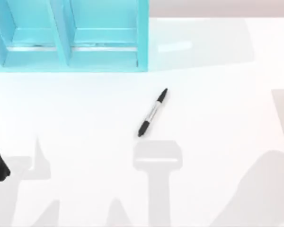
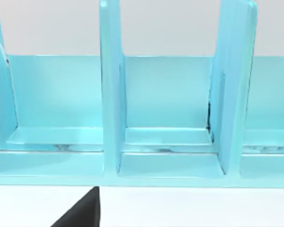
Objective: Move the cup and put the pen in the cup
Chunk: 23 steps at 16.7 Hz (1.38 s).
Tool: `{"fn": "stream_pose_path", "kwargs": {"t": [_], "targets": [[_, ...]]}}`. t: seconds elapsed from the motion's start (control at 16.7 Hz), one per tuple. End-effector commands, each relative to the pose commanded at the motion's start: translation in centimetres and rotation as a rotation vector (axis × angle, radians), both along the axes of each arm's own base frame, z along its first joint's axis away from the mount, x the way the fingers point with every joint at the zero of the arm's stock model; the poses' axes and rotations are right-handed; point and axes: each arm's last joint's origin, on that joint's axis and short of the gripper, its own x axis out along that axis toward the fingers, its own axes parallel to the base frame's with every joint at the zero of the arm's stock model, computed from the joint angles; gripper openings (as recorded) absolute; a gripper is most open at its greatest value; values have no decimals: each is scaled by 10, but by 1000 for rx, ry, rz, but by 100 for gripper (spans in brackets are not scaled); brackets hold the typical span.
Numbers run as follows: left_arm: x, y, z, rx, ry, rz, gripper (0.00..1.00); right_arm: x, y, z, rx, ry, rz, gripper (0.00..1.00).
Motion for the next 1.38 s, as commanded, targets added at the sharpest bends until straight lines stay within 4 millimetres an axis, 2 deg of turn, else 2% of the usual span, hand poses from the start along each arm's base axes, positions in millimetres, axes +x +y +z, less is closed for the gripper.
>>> {"fn": "stream_pose_path", "kwargs": {"t": [0.18, 0.42, 1.2, 1.38], "targets": [[0, 0, 0, 0, 0, 0, 100, -4, 2, -27, 6, 11, 0, 100], [0, 0, 0, 0, 0, 0, 100, -4, 1, -30, 7, 13, -1, 100], [0, 0, 0, 0, 0, 0, 100, -4, 1, -30, 7, 13, -1, 2], [0, 0, 0, 0, 0, 0, 100, -4, 1, -30, 7, 13, -1, 0]]}}
